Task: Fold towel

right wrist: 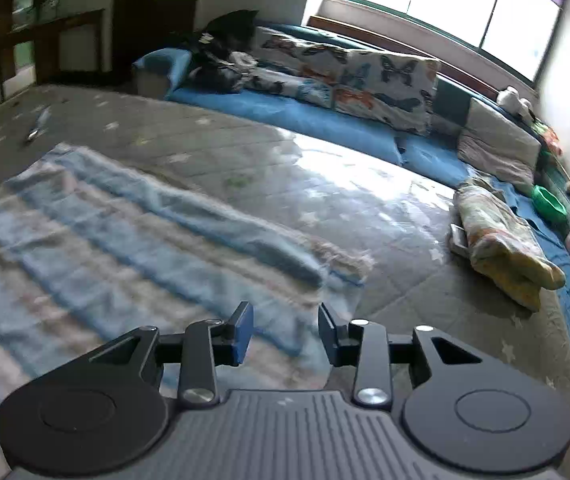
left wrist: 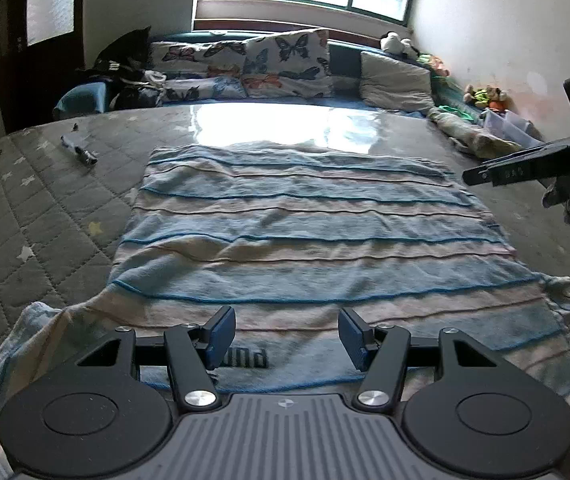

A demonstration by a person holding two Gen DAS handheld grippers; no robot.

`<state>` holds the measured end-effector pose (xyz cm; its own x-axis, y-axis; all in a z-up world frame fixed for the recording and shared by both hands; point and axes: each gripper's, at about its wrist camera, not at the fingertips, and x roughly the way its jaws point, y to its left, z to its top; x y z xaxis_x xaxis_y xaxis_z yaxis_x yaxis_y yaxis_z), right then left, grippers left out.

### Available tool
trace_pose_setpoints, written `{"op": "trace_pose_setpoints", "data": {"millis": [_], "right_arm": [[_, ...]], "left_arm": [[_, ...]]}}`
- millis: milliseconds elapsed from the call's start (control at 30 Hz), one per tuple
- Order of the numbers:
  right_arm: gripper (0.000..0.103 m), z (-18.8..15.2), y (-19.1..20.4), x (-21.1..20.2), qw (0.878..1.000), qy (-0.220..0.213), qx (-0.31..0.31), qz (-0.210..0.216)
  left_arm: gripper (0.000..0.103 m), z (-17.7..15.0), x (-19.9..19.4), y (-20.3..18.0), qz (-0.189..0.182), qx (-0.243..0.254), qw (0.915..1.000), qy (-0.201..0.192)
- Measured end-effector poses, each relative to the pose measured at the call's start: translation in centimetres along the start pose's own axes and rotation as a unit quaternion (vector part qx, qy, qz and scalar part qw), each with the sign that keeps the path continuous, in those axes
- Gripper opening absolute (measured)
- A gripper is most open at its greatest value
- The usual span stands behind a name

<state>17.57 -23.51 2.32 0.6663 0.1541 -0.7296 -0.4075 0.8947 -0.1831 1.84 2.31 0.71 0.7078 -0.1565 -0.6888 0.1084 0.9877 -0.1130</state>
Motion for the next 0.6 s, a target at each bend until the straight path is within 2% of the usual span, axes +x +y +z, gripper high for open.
{"op": "trace_pose_setpoints", "data": {"millis": [233,600], "right_arm": [[0.041,-2.7,2.5,-3.4,0.999,0.004,-0.015,0.037],[0.042,-10.1,4.0,-7.4,0.996,0.020,-0.005,0.083]], "left_arm": [[0.063,-0.8,-1.3,-2.0,-0.022,0.016,0.9996,-0.006],[0.066,-2.3,-1.5,-5.8,-0.063,0.055,0.9965,0.007]]}}
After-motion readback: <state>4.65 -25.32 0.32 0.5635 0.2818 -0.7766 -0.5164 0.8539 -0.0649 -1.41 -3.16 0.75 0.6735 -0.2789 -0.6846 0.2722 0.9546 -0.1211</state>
